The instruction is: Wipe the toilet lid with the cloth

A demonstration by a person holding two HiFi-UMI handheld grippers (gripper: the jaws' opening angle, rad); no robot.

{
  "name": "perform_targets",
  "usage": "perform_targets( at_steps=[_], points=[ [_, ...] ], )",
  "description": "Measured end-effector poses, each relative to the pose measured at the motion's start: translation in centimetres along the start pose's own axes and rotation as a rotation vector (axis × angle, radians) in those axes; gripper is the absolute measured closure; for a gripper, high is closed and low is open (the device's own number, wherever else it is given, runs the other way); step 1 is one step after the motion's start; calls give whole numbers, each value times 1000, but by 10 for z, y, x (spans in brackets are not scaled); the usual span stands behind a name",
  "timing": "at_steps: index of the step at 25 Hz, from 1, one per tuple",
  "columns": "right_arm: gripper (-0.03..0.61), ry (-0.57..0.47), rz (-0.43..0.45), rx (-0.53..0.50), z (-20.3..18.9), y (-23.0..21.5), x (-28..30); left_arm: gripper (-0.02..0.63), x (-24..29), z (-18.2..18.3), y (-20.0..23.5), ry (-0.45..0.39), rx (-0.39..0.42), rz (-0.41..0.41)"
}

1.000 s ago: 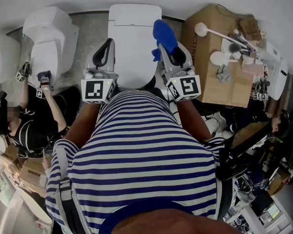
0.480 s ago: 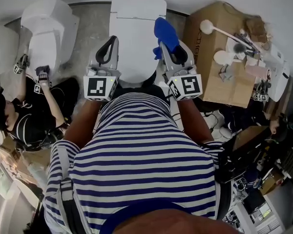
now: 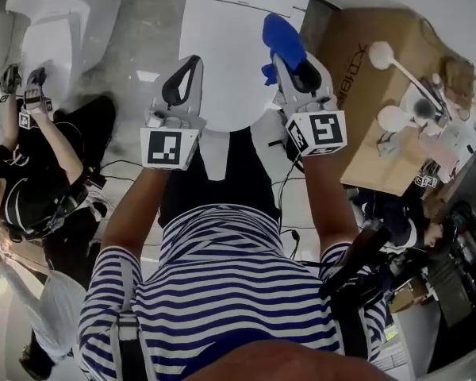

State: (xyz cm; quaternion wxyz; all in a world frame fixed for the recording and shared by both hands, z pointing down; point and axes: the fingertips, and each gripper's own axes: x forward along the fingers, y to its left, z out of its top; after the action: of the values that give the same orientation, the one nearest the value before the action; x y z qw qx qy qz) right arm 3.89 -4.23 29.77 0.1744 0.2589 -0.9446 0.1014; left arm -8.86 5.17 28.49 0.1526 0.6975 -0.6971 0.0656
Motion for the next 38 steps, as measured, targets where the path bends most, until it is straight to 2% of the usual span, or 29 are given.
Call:
perform_targets(
  at_steps=[4,8,15,19,25,30,32,35,38],
  points=[
    [462,34,34,-16,-39,-6,62,611,26,-47,21,17,-23,26],
    [462,60,69,-60,-60,2,100,611,32,-72,35,33,-46,41],
    [460,174,119,-318,-89,-21,214,611,35,-109,52,69,-74,49],
    [460,217,116,-399,-112,-36,278,611,36,-144,61,104,-114,49],
    [459,238,119,-492,-143,-48,340,611,28,-186,76,152,-144,66],
    [459,252,98,-568,-148,-51,386,611,24,-198,84,163,-111,63],
    [459,298,112,-594,-155,-50,403,611,24,-197,83,154,-104,60],
    [460,404,139,-554,-177,-48,421,611,24,-191,81,133,-82,58],
    [460,464,161,-568,-194,-40,425,611,23,-190,82,118,-73,65]
  ],
)
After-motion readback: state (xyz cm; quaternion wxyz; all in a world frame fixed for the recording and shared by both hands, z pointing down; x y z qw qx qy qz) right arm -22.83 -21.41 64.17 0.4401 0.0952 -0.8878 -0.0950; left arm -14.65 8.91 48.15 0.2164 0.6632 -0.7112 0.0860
